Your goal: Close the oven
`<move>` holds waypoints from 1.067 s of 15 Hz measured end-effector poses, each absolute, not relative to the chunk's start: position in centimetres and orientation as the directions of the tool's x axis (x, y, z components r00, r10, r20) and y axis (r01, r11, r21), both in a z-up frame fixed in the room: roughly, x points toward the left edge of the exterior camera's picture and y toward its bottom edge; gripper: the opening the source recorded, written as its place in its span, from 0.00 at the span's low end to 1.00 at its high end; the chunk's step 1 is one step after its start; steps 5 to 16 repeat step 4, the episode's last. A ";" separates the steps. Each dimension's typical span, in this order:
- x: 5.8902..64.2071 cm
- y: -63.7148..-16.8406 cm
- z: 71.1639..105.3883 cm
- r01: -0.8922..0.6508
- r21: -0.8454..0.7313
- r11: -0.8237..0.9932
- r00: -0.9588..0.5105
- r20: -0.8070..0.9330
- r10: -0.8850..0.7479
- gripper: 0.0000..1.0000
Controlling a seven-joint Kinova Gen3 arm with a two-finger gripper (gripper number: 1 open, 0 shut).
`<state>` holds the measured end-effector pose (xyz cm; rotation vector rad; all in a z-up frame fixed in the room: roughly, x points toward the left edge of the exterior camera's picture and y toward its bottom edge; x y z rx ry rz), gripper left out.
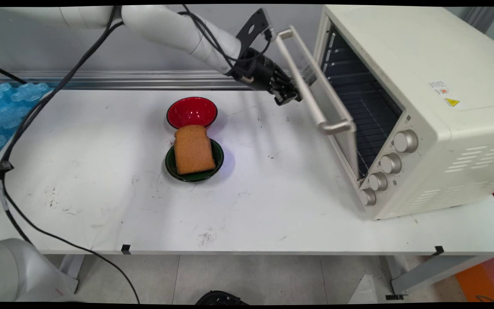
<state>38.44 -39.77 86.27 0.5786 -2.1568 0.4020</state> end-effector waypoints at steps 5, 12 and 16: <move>37.8 -40.3 87.3 -0.527 -0.087 0.846 -0.524 0.816 -0.243 0.00; 37.8 -40.3 87.3 -0.527 -0.087 0.846 -0.524 0.816 -0.243 0.00; 37.8 -40.3 87.3 -0.527 -0.087 0.846 -0.524 0.816 -0.243 0.00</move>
